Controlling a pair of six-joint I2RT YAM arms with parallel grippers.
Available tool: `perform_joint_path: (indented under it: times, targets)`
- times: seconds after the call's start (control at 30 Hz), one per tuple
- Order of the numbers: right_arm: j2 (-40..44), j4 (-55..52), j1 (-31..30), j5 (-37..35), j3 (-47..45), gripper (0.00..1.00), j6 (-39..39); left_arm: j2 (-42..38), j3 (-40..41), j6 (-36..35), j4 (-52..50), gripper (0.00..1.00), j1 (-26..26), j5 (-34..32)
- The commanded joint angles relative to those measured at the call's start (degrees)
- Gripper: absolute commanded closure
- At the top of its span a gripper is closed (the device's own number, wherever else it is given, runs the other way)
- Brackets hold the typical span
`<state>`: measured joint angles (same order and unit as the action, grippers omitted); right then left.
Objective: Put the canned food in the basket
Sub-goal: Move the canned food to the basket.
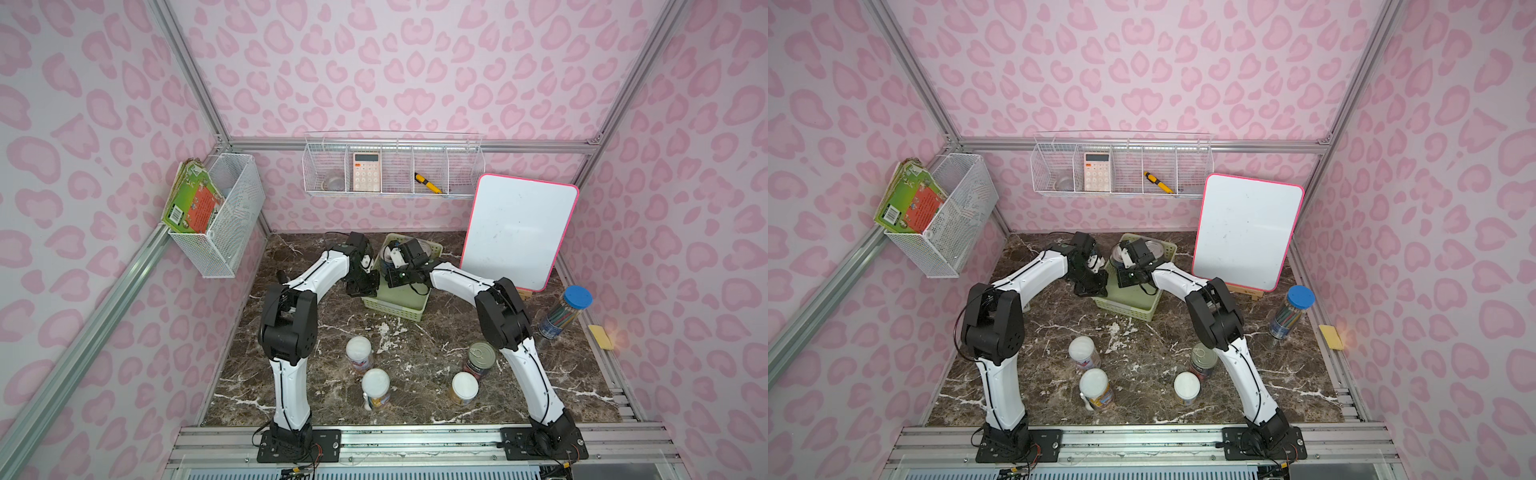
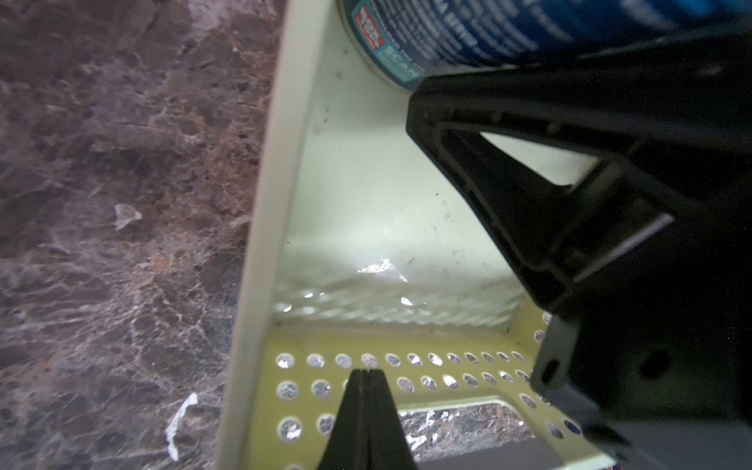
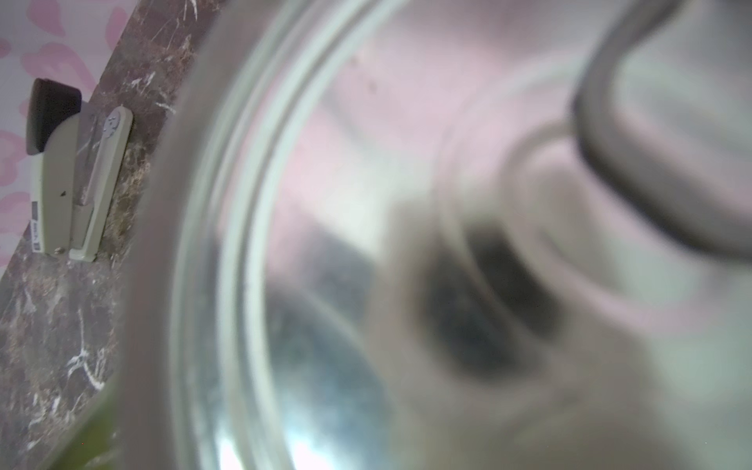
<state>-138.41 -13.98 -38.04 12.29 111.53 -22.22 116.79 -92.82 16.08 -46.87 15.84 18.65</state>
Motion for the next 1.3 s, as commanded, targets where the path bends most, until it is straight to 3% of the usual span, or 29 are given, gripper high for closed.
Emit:
perform_joint_path:
  times: [0.0, 0.23, 0.37, 0.5, 0.8, 0.93, 1.17, 1.27]
  targets:
    - [-0.6, 1.8, 0.5, -7.8, 1.6, 1.00, 0.2, 1.0, 0.1, -0.8, -5.7, 1.00, 0.2, 0.5]
    - [-5.3, -1.5, 1.2, -15.8, 9.5, 1.00, 2.2, 1.2, 0.4, -1.1, -6.1, 1.00, 0.3, 0.8]
    - [-6.2, -2.4, 1.3, -12.4, 12.2, 1.00, 3.5, 1.5, 0.5, -1.4, -6.8, 1.00, 0.6, 1.3]
    - [-1.7, -0.1, 0.0, -9.7, 5.7, 1.00, 5.9, 0.6, 2.1, -1.4, -6.9, 1.00, 0.8, 2.3]
    - [13.4, 10.4, -1.1, -5.3, -17.9, 1.00, 4.5, -0.9, 5.2, -0.5, -6.8, 1.00, 1.5, 5.6]
    - [17.9, 7.4, -1.1, -1.3, -20.1, 1.00, 6.7, -2.9, 5.8, -0.2, -7.5, 1.00, 1.9, 6.2]
    - [27.6, 2.9, -2.1, 1.0, -24.1, 0.91, 7.5, -7.1, 7.6, -0.4, -6.9, 1.00, 3.2, 11.8]
    - [32.8, -2.2, -2.1, 0.9, -26.1, 0.79, 7.0, -7.8, 7.2, -0.5, -6.9, 1.00, 3.7, 12.0]
